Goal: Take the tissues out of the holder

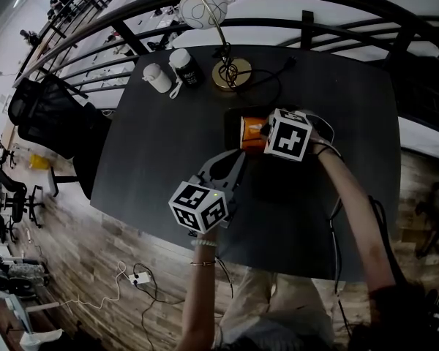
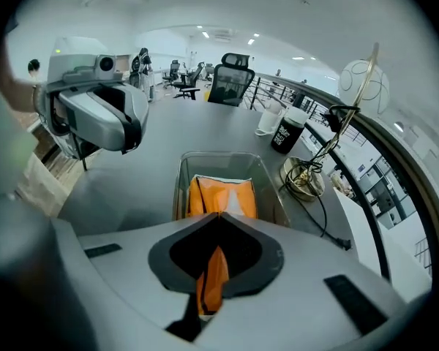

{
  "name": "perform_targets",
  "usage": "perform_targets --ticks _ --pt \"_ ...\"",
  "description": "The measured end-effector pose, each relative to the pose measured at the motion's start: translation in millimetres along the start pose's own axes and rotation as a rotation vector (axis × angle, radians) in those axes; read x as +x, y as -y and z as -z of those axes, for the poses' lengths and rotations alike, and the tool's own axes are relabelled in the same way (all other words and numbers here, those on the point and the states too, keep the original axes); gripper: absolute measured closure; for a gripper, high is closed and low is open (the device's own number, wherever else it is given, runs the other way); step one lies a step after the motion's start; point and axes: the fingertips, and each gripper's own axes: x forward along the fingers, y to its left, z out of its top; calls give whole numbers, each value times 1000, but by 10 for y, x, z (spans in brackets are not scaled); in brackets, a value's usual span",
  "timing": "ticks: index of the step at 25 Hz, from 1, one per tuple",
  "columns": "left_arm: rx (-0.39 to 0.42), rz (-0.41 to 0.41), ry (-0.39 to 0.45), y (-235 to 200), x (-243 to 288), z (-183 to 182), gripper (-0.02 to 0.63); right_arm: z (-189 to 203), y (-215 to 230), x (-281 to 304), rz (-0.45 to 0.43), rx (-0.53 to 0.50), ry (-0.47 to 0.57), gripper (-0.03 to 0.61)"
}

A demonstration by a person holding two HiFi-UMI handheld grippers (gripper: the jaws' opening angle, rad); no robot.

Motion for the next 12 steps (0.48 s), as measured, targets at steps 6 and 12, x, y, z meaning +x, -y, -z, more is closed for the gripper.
perform_targets --ticks 6,12 --pt "22 9 17 46 -23 -118 606 -132 101 -193 52 25 65 561" --pt "50 28 44 131 -90 -285 606 -299 187 -592 127 68 161 561"
